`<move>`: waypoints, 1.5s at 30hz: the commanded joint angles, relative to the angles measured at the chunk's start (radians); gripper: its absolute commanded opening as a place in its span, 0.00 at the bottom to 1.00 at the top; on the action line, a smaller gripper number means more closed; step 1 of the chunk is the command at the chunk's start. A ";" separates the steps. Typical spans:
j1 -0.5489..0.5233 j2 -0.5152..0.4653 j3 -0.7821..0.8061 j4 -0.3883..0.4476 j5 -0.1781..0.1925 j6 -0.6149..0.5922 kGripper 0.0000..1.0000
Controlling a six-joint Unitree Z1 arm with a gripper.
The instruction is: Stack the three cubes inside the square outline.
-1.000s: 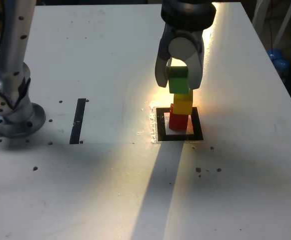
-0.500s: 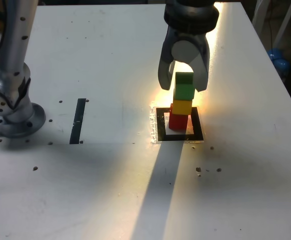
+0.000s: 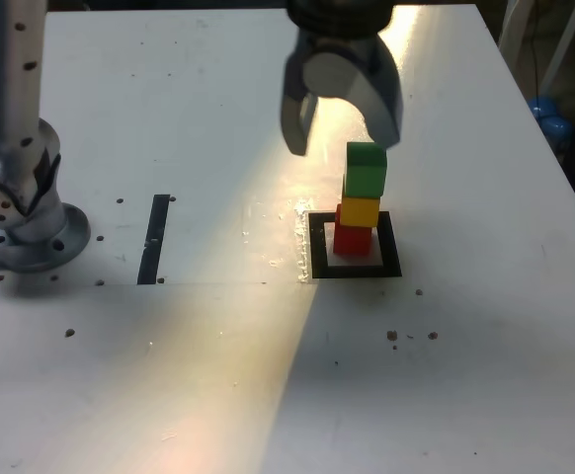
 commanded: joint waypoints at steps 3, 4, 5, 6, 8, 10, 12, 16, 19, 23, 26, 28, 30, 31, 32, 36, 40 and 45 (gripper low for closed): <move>-0.003 -0.083 0.082 0.002 0.012 -0.024 0.99; -0.003 -0.103 0.106 0.002 0.012 -0.030 0.99; -0.003 -0.121 0.131 0.001 0.012 -0.036 0.99; -0.003 -0.146 0.166 0.000 0.012 -0.043 0.99; -0.003 -0.182 0.220 -0.002 0.011 -0.053 0.99; -0.003 -0.217 0.277 -0.008 0.011 -0.061 0.99; -0.003 -0.250 0.338 -0.018 0.009 -0.069 0.99; -0.003 -0.308 0.467 -0.058 -0.002 -0.085 0.99; -0.003 -0.340 0.565 -0.106 -0.015 -0.094 0.99; -0.003 -0.364 0.682 -0.178 -0.030 -0.100 0.99; -0.003 -0.368 0.764 -0.240 -0.041 -0.101 0.99; -0.003 -0.367 0.809 -0.279 -0.048 -0.101 0.99; -0.003 -0.365 0.848 -0.315 -0.055 -0.103 0.99; -0.003 -0.363 0.866 -0.331 -0.059 -0.103 0.99; -0.003 -0.360 0.882 -0.346 -0.063 -0.104 0.99; 0.001 -0.349 0.943 -0.402 -0.075 -0.106 0.99; 0.003 -0.338 0.983 -0.443 -0.083 -0.107 0.99; 0.003 -0.328 1.004 -0.473 -0.088 -0.107 0.99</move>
